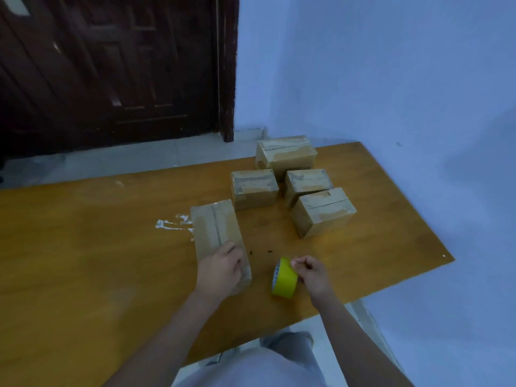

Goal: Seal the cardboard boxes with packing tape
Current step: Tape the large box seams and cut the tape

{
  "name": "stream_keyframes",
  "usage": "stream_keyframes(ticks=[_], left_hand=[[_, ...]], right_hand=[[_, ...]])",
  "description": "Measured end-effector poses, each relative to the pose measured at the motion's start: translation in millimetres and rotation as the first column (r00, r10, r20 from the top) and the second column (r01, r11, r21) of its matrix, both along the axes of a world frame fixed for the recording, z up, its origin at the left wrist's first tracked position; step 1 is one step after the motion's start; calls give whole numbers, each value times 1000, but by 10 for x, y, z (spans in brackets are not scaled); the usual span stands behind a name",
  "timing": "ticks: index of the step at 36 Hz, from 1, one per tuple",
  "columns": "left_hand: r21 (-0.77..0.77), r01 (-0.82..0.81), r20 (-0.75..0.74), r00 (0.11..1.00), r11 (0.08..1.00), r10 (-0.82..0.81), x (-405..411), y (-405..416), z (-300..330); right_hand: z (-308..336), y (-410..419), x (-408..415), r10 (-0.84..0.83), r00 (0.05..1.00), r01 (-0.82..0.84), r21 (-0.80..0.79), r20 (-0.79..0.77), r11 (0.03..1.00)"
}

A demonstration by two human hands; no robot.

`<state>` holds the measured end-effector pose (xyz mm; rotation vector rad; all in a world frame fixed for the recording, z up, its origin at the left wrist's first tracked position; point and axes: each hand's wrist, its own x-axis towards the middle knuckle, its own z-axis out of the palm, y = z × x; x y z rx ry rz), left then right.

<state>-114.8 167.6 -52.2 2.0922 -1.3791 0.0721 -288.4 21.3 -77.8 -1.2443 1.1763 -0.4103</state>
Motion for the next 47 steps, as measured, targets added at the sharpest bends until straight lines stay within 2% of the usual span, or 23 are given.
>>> stream_keyframes(ticks=[2, 3, 5, 6, 8, 10, 14, 17, 20, 22, 24, 26, 29, 31, 33, 37, 39, 42, 47], left_hand=[[114, -167, -12, 986, 979, 169, 16, -48, 70], [239, -268, -5, 961, 933, 277, 27, -113, 122], [560, -313, -48, 912, 768, 407, 50, -226, 253], [645, -286, -88, 893, 708, 441, 63, -292, 286], [698, -241, -159, 866, 674, 474, 98, -402, 309], [707, -225, -156, 875, 671, 458, 123, -456, 282], [717, -118, -108, 955, 687, 276, 234, -395, 219], [689, 36, -93, 995, 724, 39, 355, -260, 169], [659, 211, -144, 978, 722, -154, 504, -115, 169], [650, 277, -162, 960, 708, -227, 594, -62, 226], [576, 280, -180, 960, 768, -215, 613, -77, 316], [414, 230, -219, 964, 881, -149, 528, -154, 458], [128, 160, -435, 896, 979, -90, 349, -371, 752], [31, 202, -513, 844, 979, -158, 275, -562, 929], [-35, 215, -500, 842, 976, -203, 247, -716, 1060], [-165, 156, -460, 861, 974, -216, 310, -850, 1292], [-198, 178, -427, 869, 964, -249, 364, -889, 1412], [-232, 183, -476, 835, 955, -275, 442, -970, 1672], [-261, 179, -481, 828, 948, -289, 545, -1144, 2249]], right_hand=[[2, -17, 0, 1, 1000, -1, 1, 4, 1000], [2, -23, 6, 6, 1000, -6, 2, -1, 1000], [8, -22, 25, 19, 1000, -18, 7, -9, 1000], [12, -19, 41, 23, 1000, -23, 5, -10, 1000], [35, -17, 73, 31, 999, -31, -9, -11, 999], [70, -23, 98, 53, 999, -53, -29, -12, 998], [240, -83, 128, 134, 991, -134, -118, -12, 984], [449, -165, 161, 180, 983, -181, -181, -22, 967], [669, -240, 211, 202, 979, -197, -214, 6, 957], [825, -268, 266, 226, 974, -215, -240, 20, 947], [988, -289, 332, 263, 964, -245, -267, 35, 932], [1143, -307, 424, 324, 946, -303, -284, 29, 910], [1324, -337, 599, 395, 919, -374, -333, -5, 866], [1444, -340, 717, 434, 901, -403, -385, -7, 830], [1545, -344, 816, 442, 897, -391, -436, 19, 810], [1781, -361, 932, 336, 931, -241, -456, 139, 857], [1912, -380, 976, 290, 937, -174, -459, 196, 871], [2164, -435, 1040, 261, 932, -119, -464, 253, 878], [2698, -558, 1166, 242, 918, -16, -584, 313, 812]])
